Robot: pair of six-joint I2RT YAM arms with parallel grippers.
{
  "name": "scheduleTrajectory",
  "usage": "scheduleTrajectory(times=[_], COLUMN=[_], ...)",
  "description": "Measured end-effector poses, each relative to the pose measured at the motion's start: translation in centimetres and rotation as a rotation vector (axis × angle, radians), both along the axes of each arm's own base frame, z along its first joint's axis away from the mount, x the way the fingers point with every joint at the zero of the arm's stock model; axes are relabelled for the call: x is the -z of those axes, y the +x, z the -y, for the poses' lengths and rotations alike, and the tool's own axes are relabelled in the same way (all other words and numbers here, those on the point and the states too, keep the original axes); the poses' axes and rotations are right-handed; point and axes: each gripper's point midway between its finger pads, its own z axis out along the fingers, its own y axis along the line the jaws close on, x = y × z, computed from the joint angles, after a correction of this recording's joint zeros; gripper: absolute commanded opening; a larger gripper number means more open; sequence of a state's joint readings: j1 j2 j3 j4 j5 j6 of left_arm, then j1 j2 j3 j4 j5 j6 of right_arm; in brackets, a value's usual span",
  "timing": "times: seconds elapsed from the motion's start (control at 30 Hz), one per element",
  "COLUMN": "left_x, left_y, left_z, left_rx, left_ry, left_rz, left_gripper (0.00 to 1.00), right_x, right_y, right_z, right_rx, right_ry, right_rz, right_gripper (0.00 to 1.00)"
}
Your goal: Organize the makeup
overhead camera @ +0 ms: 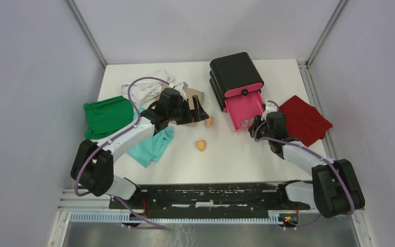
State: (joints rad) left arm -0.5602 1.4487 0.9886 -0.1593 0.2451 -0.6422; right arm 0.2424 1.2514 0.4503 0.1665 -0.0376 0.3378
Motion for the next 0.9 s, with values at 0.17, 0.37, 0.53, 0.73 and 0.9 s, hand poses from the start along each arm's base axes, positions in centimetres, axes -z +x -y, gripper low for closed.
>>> scheduleTrajectory(times=[0.17,0.37,0.53,0.73,0.9], left_x=[0.0,0.0,0.0,-0.2,-0.4], left_y=[0.0,0.0,0.0,0.0,0.0], left_z=[0.0,0.0,0.0,-0.1,-0.1], left_rx=[0.000,0.000,0.000,-0.002,-0.005], left_ry=[0.000,0.000,0.000,0.000,-0.001], left_rz=[0.000,0.000,0.000,0.004,0.008], left_gripper=[0.99,0.99,0.99,0.99,0.99], right_x=[-1.6,-4.7,-4.2,-4.3,-4.3], right_y=[0.4,2.3,3.3,6.0,7.9], right_z=[0.0,-0.4,-0.7,-1.4,-2.1], right_rx=[-0.001,0.001,0.000,0.004,0.009], right_ry=[-0.001,0.009,0.002,0.006,0.006], right_rz=[0.036,0.109,0.082,0.087,0.095], right_gripper=[0.22,0.22,0.23,0.23,0.28])
